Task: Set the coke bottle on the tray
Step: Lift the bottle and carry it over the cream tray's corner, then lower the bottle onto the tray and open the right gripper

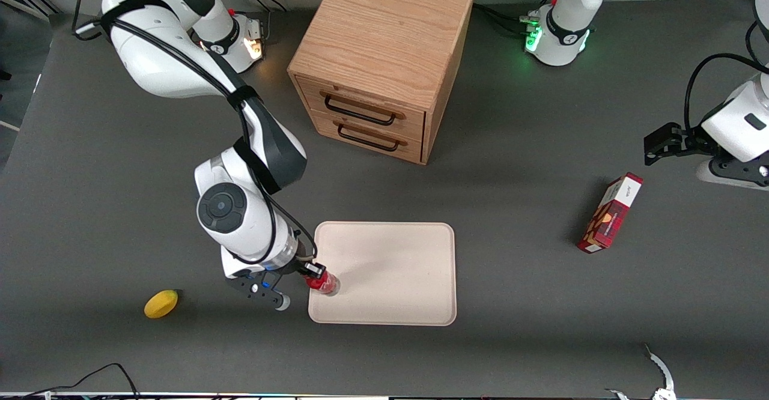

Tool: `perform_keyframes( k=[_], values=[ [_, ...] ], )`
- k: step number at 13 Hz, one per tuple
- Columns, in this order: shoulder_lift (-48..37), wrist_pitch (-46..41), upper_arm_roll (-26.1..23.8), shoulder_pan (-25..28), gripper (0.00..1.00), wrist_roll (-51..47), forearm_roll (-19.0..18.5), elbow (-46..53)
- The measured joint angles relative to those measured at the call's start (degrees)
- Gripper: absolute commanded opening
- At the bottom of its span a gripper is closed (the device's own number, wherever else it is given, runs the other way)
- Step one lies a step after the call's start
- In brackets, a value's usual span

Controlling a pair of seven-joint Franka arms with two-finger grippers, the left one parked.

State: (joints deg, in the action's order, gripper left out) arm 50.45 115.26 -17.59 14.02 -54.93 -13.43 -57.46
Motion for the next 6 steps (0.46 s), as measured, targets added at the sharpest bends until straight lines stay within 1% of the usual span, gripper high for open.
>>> perform_keyframes(
  k=[3,4,5,6],
  values=[
    [1.56,0.72,-0.08,0.53,0.0,-2.32,-5.57,0.1],
    [2.14,1.08,-0.09,0.77,0.32,-3.11,-6.61,0.11],
    [2.34,1.48,-0.09,0.92,0.99,-3.45,-7.14,0.41],
    [2.44,1.61,-0.09,0.95,1.0,-3.48,-7.15,0.44]
  ],
)
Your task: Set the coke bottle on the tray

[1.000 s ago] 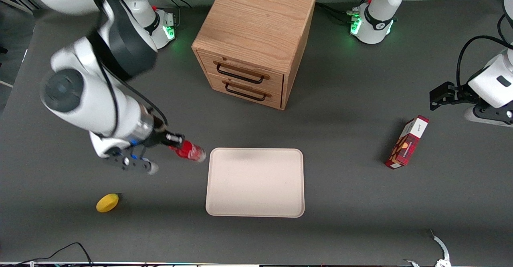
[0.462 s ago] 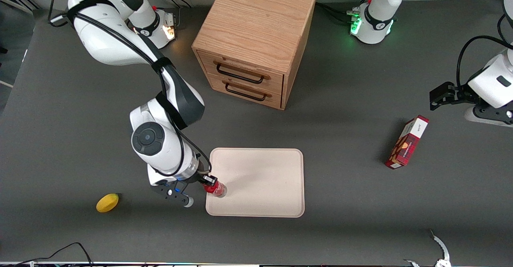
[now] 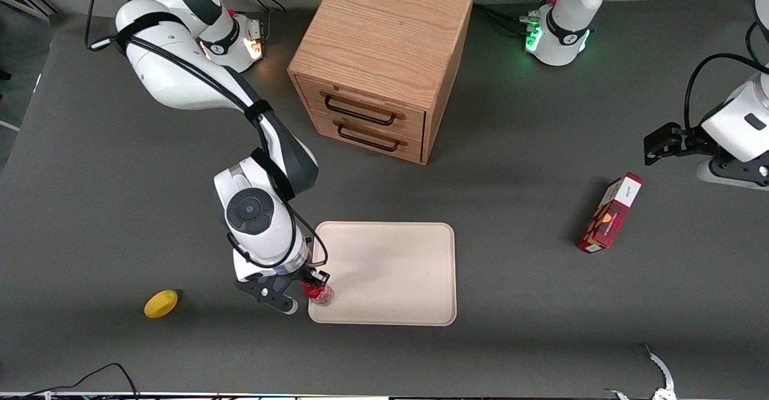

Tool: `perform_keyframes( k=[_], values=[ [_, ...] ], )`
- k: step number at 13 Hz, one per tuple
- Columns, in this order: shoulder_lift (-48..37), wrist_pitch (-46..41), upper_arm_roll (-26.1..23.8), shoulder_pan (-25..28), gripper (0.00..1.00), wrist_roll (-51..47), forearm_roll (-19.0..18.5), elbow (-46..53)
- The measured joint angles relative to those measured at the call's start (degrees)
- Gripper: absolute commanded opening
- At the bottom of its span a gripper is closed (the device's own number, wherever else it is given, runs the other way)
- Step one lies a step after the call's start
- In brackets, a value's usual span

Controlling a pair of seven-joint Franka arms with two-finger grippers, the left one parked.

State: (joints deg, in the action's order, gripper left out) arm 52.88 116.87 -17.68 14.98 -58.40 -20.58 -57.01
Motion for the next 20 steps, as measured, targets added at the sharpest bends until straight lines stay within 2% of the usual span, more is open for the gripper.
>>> perform_keyframes(
  k=[4,6,8,11,13,15,17,18,20],
  values=[
    [-0.41,-0.35,-0.58,-0.01,1.0,-0.01,-0.07,1.66],
    [-2.52,-4.29,-2.14,-0.22,1.0,0.05,-0.19,3.13],
    [-7.56,-12.6,-4.11,-0.81,1.0,1.5,-0.39,4.46],
    [-20.33,-31.65,-9.16,-5.43,1.0,11.79,0.17,3.53],
    [-29.9,-39.95,-8.84,-9.55,1.0,20.56,5.15,-0.34],
    [-39.8,-42.63,-1.63,-11.43,1.0,29.57,13.06,-7.66],
    [-48.96,-42.66,9.61,-11.84,1.0,39.49,19.66,-17.12],
    [-52.72,-42.2,13.97,-12.34,1.0,43.72,20.99,-22.07],
    [-58.44,-37.87,18.62,-12.86,1.0,46.95,21.74,-32.56]
  ],
)
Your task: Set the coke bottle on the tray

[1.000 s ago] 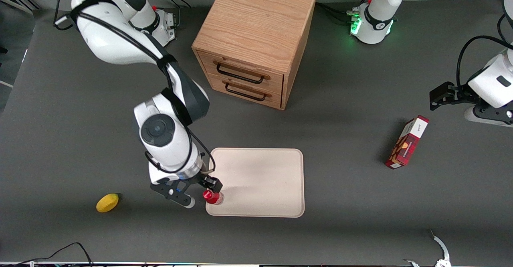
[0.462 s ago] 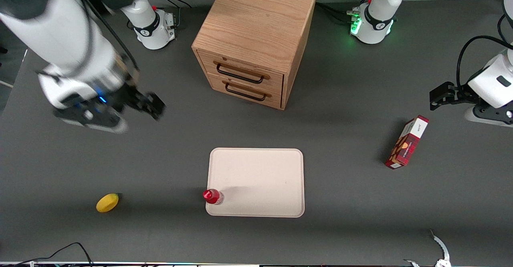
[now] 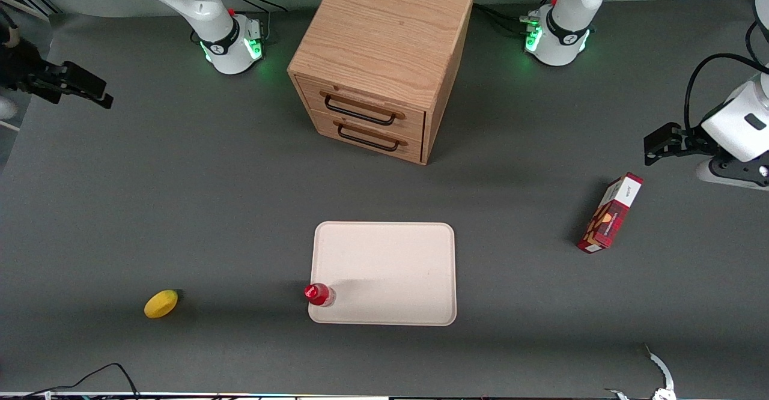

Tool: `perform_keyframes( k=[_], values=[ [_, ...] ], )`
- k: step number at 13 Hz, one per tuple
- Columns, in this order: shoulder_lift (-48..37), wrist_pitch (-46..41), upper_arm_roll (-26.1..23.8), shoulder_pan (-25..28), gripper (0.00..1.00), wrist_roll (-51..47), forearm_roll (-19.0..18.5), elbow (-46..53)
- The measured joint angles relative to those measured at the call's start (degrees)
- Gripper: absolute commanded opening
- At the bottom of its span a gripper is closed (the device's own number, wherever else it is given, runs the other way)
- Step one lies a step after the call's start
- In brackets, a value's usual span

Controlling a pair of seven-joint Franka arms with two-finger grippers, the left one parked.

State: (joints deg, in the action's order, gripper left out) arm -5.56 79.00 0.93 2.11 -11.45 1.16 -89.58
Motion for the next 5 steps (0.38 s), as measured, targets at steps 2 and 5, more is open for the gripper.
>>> perform_keyframes(
  k=[2,5],
  values=[
    [-4.29,6.54,0.67,0.15,1.0,0.12,0.05,-10.56],
    [-6.51,9.02,-0.12,0.68,1.0,-0.41,0.08,-15.45]
  ],
)
